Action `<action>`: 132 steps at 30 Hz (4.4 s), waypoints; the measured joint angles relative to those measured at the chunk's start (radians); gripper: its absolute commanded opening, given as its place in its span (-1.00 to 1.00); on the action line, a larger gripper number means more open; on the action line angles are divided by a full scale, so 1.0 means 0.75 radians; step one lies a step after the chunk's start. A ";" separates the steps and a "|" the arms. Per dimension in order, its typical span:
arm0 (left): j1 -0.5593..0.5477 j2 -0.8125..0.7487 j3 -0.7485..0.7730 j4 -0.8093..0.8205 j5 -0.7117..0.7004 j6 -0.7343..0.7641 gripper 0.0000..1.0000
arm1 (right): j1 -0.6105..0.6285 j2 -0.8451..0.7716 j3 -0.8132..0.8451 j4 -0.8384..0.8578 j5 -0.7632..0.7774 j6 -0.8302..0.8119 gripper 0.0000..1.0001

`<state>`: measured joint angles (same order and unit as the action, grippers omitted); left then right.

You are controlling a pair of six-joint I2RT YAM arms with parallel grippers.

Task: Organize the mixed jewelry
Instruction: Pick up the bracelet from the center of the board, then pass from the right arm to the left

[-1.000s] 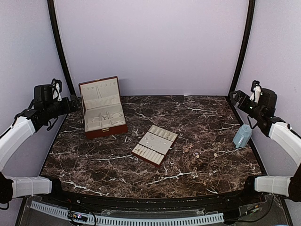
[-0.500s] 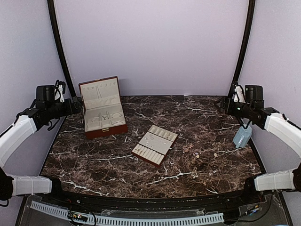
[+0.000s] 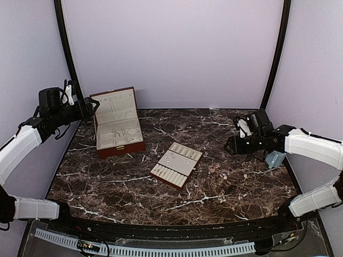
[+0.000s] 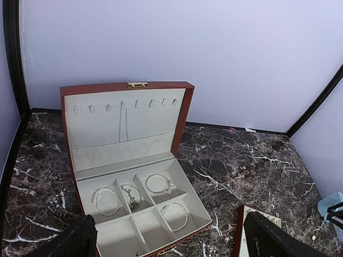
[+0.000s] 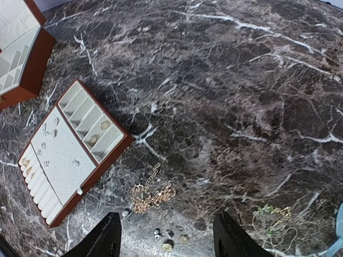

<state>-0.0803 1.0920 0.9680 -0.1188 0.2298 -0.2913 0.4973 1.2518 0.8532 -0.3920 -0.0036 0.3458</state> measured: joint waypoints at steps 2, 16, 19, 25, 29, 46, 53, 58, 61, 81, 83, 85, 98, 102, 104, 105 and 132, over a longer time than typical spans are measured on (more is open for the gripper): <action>0.000 0.001 -0.011 0.017 0.003 -0.002 0.98 | 0.054 0.001 -0.034 -0.005 0.012 0.046 0.16; 0.000 -0.004 -0.094 0.051 0.041 -0.016 0.98 | 0.210 0.054 -0.287 -0.034 0.067 0.420 -0.04; 0.000 -0.009 -0.101 0.057 0.051 -0.016 0.98 | 0.273 0.023 -0.330 -0.044 0.064 0.490 -0.08; 0.000 -0.010 -0.114 0.073 0.073 -0.015 0.98 | 0.392 -0.047 -0.375 -0.068 0.045 0.608 -0.19; 0.000 -0.010 -0.117 0.083 0.085 -0.011 0.98 | 0.470 -0.051 -0.380 -0.095 0.046 0.672 -0.26; 0.000 -0.010 -0.118 0.097 0.102 -0.011 0.98 | 0.659 0.034 -0.387 -0.113 0.147 0.773 -0.56; 0.000 -0.010 -0.118 0.097 0.104 -0.011 0.98 | 0.713 0.079 -0.359 -0.150 0.231 0.810 -0.67; 0.000 -0.010 -0.118 0.097 0.103 -0.011 0.98 | 0.746 0.130 -0.318 -0.213 0.312 0.860 -0.82; 0.000 -0.010 -0.118 0.097 0.103 -0.011 0.98 | 0.749 0.149 -0.302 -0.261 0.369 0.904 -0.84; 0.000 -0.010 -0.123 0.097 0.103 -0.011 0.98 | 0.635 0.090 -0.360 -0.230 0.435 0.920 -0.98; 0.000 -0.010 -0.123 0.097 0.103 -0.011 0.97 | 0.626 0.086 -0.360 -0.224 0.434 0.911 -1.00; 0.000 -0.010 -0.123 0.097 0.103 -0.008 0.90 | 0.626 0.079 -0.360 -0.225 0.434 0.903 -1.00; -0.230 0.099 -0.141 0.132 0.346 0.148 0.82 | 0.564 -0.074 -0.335 -0.024 0.405 0.614 -1.00; -0.342 0.127 -0.175 0.185 0.467 0.191 0.81 | 0.504 -0.043 -0.309 0.124 0.312 0.481 -1.00; -0.396 0.147 -0.194 0.229 0.534 0.206 0.80 | 0.483 -0.020 -0.289 0.188 0.254 0.423 -1.00; -0.422 0.160 -0.207 0.258 0.571 0.210 0.79 | 0.474 -0.004 -0.271 0.226 0.206 0.390 -1.00; -0.984 0.567 -0.195 0.827 0.546 0.195 0.33 | 0.461 0.241 0.120 0.463 -0.668 0.145 -1.00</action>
<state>-0.8185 1.5173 0.8215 0.5014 0.6392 -0.1452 0.8433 1.4326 0.9428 -0.0448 -0.5045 0.4549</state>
